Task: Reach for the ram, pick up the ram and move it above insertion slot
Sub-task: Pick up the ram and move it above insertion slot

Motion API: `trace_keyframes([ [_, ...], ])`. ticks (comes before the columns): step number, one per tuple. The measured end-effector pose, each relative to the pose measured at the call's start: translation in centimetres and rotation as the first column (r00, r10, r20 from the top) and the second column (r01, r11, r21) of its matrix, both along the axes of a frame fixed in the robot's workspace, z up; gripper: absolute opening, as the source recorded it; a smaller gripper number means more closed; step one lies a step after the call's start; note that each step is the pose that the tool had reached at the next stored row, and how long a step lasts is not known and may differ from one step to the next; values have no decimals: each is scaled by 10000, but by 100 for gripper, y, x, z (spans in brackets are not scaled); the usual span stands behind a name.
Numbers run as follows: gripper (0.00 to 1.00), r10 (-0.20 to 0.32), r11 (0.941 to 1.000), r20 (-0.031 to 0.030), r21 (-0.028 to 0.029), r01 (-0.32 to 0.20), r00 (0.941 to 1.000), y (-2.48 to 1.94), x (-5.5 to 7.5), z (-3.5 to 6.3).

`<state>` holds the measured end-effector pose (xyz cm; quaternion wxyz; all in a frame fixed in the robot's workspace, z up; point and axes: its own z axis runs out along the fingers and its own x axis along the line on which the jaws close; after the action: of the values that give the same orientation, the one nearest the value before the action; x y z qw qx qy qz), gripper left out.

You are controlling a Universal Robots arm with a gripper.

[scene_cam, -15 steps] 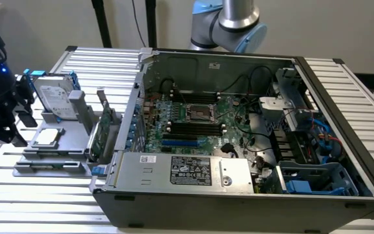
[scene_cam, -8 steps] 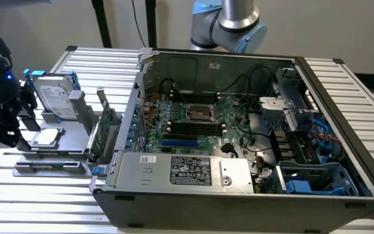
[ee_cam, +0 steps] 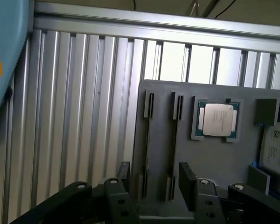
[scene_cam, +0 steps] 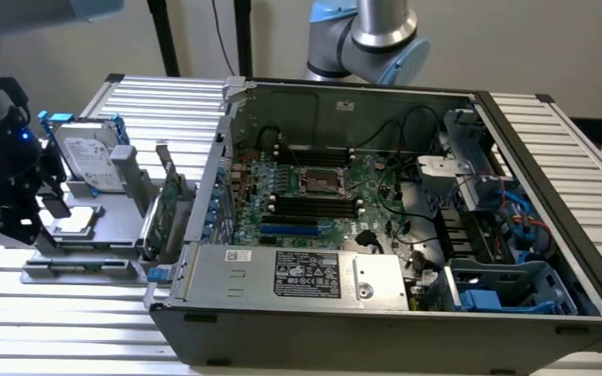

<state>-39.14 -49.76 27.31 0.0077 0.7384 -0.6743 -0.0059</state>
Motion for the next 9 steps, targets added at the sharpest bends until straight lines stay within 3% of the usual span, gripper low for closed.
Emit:
trace_keyframes([
  [9, 54, 0, 10000, 0, 0, 0, 10000, -1, 35, -164],
])
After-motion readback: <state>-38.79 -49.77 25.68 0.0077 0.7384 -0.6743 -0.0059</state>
